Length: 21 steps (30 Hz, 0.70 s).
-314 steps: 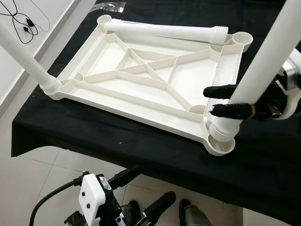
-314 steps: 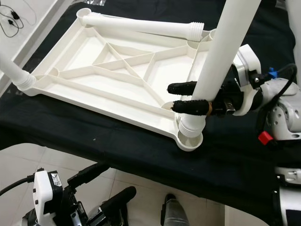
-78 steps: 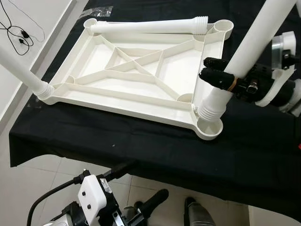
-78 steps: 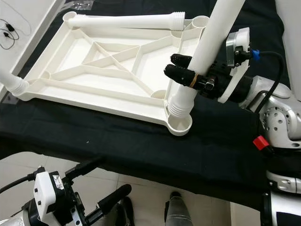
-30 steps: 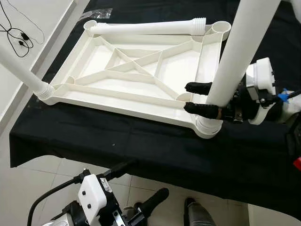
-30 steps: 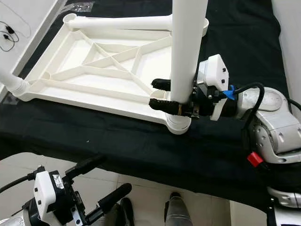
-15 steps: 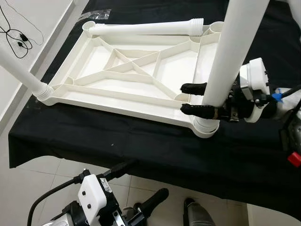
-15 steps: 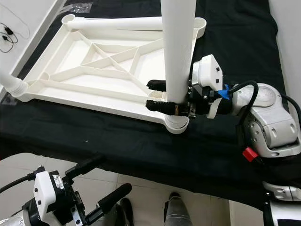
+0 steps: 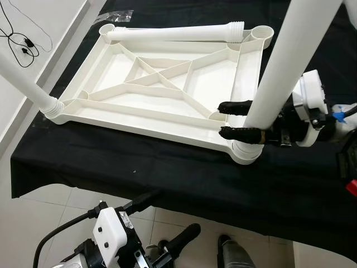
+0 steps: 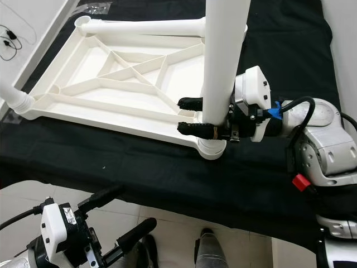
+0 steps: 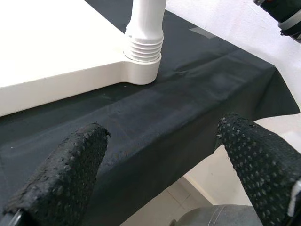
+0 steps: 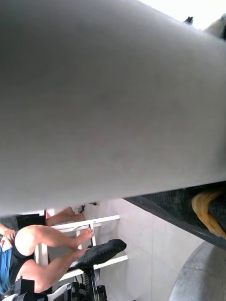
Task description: Building children table
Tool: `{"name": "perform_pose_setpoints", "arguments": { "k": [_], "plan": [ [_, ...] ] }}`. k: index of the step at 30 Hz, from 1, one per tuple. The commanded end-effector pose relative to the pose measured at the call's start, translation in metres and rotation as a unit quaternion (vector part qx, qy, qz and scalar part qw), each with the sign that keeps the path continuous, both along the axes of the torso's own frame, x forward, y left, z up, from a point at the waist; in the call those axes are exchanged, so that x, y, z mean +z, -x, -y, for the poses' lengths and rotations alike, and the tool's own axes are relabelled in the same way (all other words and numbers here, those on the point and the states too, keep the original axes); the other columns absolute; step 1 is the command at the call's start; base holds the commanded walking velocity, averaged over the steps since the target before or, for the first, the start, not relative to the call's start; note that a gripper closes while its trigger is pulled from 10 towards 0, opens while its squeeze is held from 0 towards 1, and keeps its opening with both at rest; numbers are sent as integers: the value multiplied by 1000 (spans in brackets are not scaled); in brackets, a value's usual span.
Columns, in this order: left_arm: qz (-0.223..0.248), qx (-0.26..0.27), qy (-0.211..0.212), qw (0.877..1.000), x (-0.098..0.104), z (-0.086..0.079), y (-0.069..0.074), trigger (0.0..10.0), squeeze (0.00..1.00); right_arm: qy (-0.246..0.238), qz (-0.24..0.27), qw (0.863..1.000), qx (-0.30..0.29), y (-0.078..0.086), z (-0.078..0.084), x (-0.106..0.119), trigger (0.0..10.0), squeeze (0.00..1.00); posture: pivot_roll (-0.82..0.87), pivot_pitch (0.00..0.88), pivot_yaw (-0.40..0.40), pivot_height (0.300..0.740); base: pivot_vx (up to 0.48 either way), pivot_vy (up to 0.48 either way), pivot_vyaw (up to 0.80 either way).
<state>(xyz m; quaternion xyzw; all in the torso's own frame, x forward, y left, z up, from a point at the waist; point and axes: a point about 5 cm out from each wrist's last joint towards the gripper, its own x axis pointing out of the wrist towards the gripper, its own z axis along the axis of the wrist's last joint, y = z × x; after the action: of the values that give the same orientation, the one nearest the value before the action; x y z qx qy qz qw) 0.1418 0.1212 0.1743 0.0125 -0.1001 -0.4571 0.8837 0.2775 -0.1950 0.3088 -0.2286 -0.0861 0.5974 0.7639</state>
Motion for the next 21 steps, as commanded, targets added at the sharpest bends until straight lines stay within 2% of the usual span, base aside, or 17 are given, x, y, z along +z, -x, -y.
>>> {"name": "perform_pose_setpoints", "arguments": {
  "k": [1, 21],
  "plan": [
    [-8, 2, -3, 1000, -3, 0, 4, 10000, 0, 15, -48, 999, 14, -1, -1, -16, 10000, 0, 39, 356, 124, 740, 0, 0, 0],
    [-7, 3, -1, 1000, -3, 1, 4, 10000, 0, 7, -94, 992, 79, -1, 3, -8, 10000, 0, 39, 365, 116, 740, 0, 0, 0]
  ]
}}
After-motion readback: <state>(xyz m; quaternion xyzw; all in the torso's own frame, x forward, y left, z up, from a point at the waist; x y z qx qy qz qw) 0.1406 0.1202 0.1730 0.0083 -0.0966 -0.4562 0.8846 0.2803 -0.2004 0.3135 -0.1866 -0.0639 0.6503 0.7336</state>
